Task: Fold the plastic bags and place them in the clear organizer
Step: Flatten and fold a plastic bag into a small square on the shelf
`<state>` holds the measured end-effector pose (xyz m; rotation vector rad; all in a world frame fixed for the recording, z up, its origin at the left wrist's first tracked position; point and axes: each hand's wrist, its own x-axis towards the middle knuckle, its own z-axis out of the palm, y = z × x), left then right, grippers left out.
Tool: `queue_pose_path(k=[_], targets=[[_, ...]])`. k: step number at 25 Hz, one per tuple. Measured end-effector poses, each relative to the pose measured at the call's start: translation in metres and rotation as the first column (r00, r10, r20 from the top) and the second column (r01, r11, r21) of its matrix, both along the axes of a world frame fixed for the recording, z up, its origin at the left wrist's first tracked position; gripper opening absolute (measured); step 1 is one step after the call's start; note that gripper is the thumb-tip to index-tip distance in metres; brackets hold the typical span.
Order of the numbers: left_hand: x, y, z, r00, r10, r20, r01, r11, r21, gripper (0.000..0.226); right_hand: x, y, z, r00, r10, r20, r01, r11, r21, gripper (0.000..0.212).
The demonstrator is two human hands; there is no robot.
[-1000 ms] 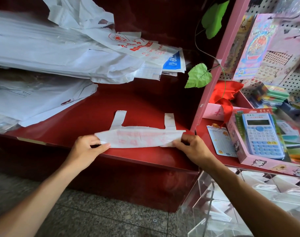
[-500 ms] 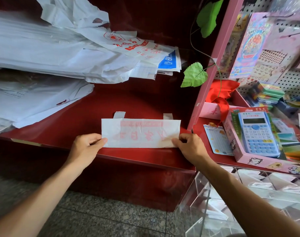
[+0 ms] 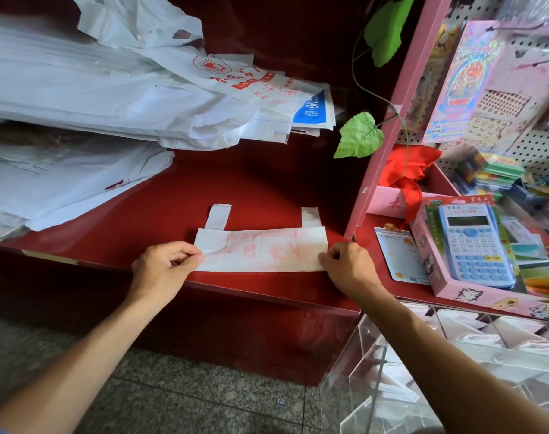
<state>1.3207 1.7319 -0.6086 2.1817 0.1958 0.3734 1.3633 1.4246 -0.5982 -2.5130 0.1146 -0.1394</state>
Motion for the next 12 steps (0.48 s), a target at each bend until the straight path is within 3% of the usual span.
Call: queue_pose_path(k=[4,7,10,12], targets=[[0.004,-0.005,-0.002,0.997,0.06,0.052,-0.07,0.976,0.208,0.025,-0.001,0.001,-0.003,1.0,-0.015,0.021,0.016,0.999,-0.031,0.017],[0.004,-0.008,-0.001,0.995,0.097,0.035,-0.103,0.949,0.299,0.018,-0.004,0.0,-0.001,0.998,-0.041,0.039,0.043,0.998,-0.04,0.011],[0.006,-0.016,0.001,0.988,0.095,0.123,-0.138,0.896,0.423,0.012,-0.007,0.007,0.002,0.965,-0.05,0.259,0.102,0.977,-0.19,0.015],[0.009,-0.033,0.005,0.976,-0.036,0.213,-0.087,0.839,0.538,0.016,-0.004,0.024,0.004,0.913,0.08,0.401,0.06,0.944,-0.324,0.018]])
